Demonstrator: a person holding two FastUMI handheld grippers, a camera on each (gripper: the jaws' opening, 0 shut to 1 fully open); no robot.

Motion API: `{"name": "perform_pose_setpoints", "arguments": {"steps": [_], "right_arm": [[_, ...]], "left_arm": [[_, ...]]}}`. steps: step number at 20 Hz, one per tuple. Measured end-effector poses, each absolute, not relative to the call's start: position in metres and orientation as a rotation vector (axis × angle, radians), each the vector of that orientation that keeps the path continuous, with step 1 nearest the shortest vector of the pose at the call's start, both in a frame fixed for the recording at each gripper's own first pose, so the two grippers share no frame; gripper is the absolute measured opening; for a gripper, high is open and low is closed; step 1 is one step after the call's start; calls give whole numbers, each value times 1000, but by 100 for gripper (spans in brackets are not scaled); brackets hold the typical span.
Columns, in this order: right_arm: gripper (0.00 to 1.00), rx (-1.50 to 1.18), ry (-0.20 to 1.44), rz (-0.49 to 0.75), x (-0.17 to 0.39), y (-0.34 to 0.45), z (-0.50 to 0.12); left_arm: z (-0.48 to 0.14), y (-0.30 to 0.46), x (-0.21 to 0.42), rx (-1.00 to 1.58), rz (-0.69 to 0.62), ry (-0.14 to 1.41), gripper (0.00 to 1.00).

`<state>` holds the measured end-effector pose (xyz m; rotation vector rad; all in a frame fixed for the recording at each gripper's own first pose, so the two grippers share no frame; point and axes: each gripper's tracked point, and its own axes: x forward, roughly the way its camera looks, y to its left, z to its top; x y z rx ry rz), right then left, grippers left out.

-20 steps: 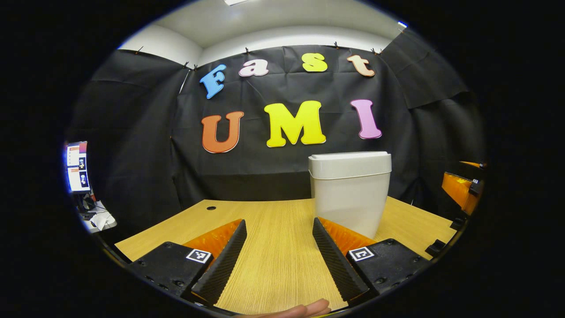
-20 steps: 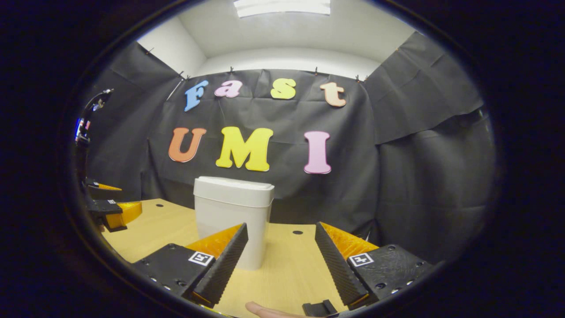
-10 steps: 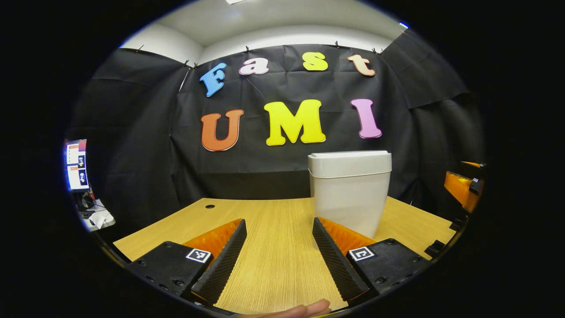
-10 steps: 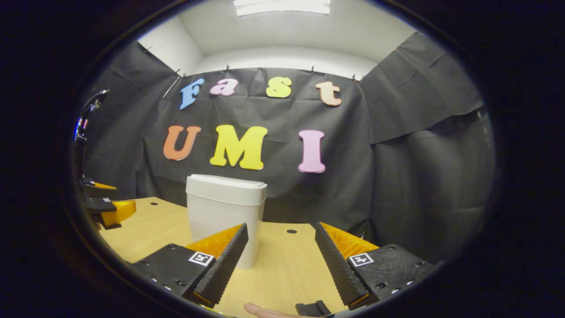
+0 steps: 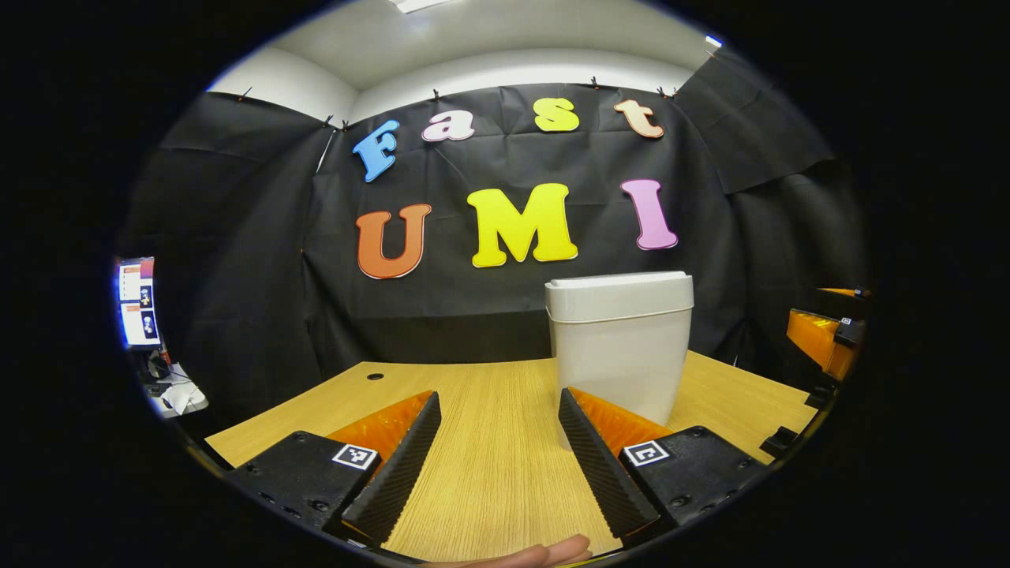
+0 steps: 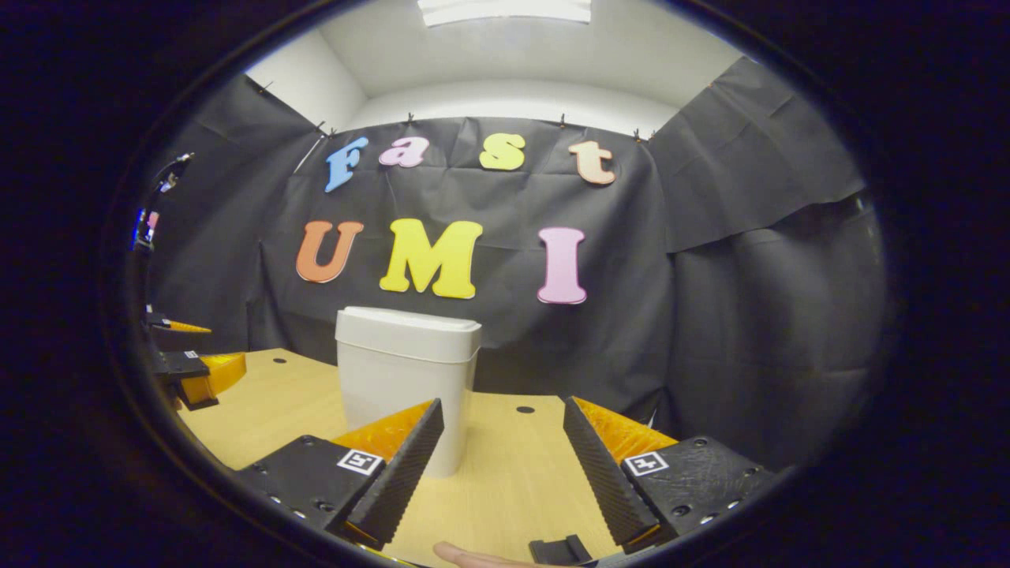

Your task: Press the lid of the desktop garbage bin to open it, pick up the crumpled paper on the desktop and throw it into the bin, then pick up the pop can on the desktop and drop it into the bin, and finally close the garbage bin lid.

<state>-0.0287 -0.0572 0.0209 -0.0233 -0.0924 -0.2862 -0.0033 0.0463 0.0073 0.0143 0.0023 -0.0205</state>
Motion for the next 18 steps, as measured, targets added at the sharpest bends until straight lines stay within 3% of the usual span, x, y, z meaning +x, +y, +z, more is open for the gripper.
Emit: {"name": "perform_pose_setpoints", "arguments": {"steps": [18], "right_arm": [[95,-65,-71,-264,-26,-46,14]], "left_arm": [[4,36,5,26,-29,20,97]]}}
